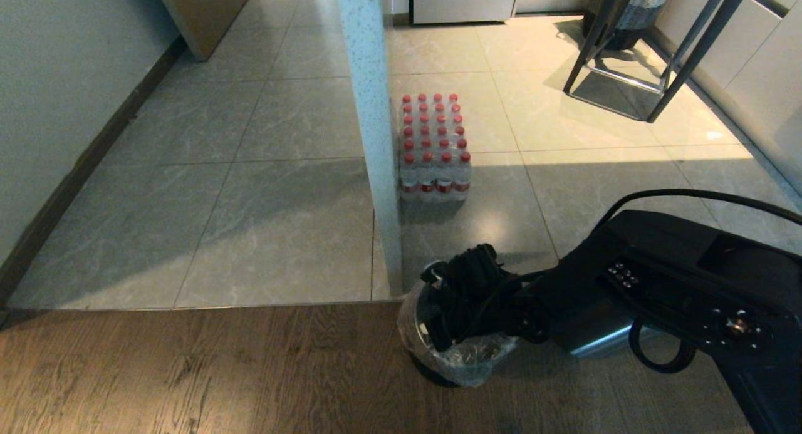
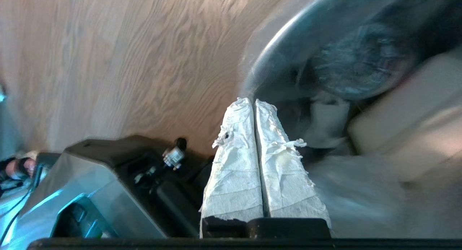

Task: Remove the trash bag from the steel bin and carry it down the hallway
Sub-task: Pick up the trash bag

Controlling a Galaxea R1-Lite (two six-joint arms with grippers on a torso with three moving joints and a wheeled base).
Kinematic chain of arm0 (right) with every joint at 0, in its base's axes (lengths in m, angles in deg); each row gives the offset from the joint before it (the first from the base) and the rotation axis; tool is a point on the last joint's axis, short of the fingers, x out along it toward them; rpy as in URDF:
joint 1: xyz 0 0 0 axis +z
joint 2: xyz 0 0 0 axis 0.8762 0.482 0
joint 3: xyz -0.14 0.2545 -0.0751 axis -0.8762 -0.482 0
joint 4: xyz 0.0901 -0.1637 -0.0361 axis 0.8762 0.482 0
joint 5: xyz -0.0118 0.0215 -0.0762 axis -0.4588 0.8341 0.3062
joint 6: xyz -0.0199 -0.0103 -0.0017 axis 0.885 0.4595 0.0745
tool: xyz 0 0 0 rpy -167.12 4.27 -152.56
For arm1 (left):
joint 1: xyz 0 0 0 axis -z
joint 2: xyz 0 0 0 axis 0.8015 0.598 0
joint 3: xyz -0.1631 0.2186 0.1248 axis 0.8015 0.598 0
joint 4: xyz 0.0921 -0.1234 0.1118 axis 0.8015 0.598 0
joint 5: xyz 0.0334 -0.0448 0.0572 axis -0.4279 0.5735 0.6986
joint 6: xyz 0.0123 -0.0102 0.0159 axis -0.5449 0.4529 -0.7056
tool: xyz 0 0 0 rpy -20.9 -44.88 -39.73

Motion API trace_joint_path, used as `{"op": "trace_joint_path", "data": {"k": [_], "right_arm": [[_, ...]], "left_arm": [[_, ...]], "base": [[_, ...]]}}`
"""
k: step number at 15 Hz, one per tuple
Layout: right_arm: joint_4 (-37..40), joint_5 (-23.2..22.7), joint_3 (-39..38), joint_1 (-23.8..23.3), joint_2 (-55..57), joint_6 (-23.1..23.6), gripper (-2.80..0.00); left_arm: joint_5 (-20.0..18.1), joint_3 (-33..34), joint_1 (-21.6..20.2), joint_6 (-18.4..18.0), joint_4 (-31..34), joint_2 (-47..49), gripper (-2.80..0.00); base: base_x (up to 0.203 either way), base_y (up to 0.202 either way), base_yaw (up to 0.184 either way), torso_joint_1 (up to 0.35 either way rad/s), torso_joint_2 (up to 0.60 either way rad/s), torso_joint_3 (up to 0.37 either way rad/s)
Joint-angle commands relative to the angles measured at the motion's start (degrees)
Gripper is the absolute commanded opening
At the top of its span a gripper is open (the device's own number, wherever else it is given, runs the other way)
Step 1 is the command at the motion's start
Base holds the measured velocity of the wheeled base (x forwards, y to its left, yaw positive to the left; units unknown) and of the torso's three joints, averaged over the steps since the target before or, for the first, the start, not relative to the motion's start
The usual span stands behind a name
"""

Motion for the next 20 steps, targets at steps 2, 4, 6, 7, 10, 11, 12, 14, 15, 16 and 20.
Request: {"op": "trace_joint_path", "data": {"k": [2, 4, 6, 7, 10, 11, 12, 14, 15, 16, 20], "right_arm": [[0.0, -0.1, -0.8, -0.8, -2.5, 0.0, -2.8], [-0.2, -0.2, -1.9, -1.1, -3.3, 0.1, -2.8], [-0.3, -0.1, -2.2, -1.4, -4.1, 0.0, -2.8], [-0.1, -0.1, -2.8, -1.4, -4.3, 0.0, -2.8], [-0.3, -0.2, -4.9, -1.4, -5.4, -1.4, -2.8], [-0.3, -0.3, -5.3, -1.5, -5.9, -3.7, -2.8], [-0.1, -0.6, -5.3, -1.6, -6.1, -4.5, -2.8], [-1.1, -0.3, -4.8, -1.6, -6.1, -3.8, -2.8], [-1.2, -0.3, -5.2, -1.6, -6.6, -3.9, -2.8], [-1.3, -0.3, -5.6, -1.6, -7.5, -3.9, -2.8], [-0.8, -0.1, -6.8, -2.0, -8.9, -4.4, 0.0]], "left_arm": [[0.0, 0.0, 0.0, 0.0, 0.0, 0.0, -2.8], [0.0, 0.0, 0.0, 0.0, 0.0, 0.0, -2.8], [0.0, 0.0, 0.0, 0.0, 0.0, 0.0, -2.8], [0.0, 0.0, 0.0, 0.0, 0.0, 0.0, -2.8], [0.0, 0.0, 0.0, 0.0, 0.0, 0.0, -2.8], [0.0, 0.0, 0.0, 0.0, 0.0, 0.0, -2.8], [0.0, 0.0, 0.0, 0.0, 0.0, 0.0, -2.8], [0.0, 0.0, 0.0, 0.0, 0.0, 0.0, -2.8], [0.0, 0.0, 0.0, 0.0, 0.0, 0.0, -2.8], [0.0, 0.0, 0.0, 0.0, 0.0, 0.0, -2.8], [0.0, 0.0, 0.0, 0.0, 0.0, 0.0, -2.8]], "base": [[0.0, 0.0, 0.0, 0.0, 0.0, 0.0], [0.0, 0.0, 0.0, 0.0, 0.0, 0.0], [0.0, 0.0, 0.0, 0.0, 0.0, 0.0], [0.0, 0.0, 0.0, 0.0, 0.0, 0.0], [0.0, 0.0, 0.0, 0.0, 0.0, 0.0], [0.0, 0.0, 0.0, 0.0, 0.0, 0.0], [0.0, 0.0, 0.0, 0.0, 0.0, 0.0], [0.0, 0.0, 0.0, 0.0, 0.0, 0.0], [0.0, 0.0, 0.0, 0.0, 0.0, 0.0], [0.0, 0.0, 0.0, 0.0, 0.0, 0.0], [0.0, 0.0, 0.0, 0.0, 0.0, 0.0]]}}
